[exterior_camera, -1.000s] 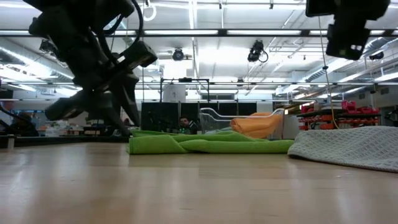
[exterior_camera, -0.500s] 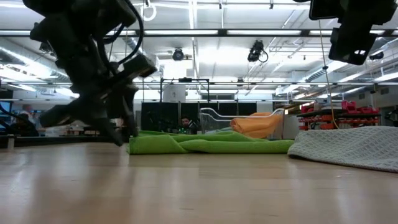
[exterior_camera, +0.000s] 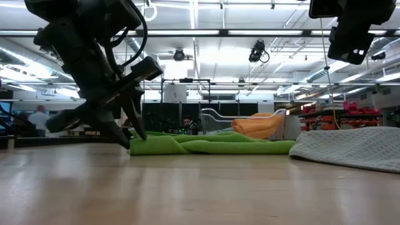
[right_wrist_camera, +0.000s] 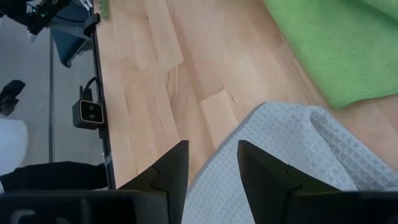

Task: Fold microfiber towels
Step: Fold the green microfiber cloth

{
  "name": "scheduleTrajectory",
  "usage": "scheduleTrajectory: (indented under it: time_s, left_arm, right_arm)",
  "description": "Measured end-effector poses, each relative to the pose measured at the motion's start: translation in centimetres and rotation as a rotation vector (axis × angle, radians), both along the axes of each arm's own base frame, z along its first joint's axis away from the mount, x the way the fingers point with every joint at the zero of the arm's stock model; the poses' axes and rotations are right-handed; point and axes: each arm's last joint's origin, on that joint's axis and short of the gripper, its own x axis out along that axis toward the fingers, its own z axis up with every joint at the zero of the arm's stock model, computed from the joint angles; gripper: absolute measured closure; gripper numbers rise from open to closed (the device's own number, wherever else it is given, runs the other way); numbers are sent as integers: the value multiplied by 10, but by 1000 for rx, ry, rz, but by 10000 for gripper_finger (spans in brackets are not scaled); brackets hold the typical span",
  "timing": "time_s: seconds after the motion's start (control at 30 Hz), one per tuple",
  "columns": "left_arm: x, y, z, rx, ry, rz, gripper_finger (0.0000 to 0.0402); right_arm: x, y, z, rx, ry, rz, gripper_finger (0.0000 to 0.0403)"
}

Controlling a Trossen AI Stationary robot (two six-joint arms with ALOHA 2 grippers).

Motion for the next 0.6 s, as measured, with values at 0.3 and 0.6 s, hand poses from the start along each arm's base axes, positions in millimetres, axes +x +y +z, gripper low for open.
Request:
scheduleTrajectory:
  time_s: [0.3, 0.6]
  left_arm:
    - [8, 2, -6, 5, -37, 1, 270]
    - [10, 5, -4, 61, -54, -21, 286]
  right_arm:
    - [3, -9, -5, -53, 10, -83, 259]
    - [5, -44, -45, 128, 116, -306, 259]
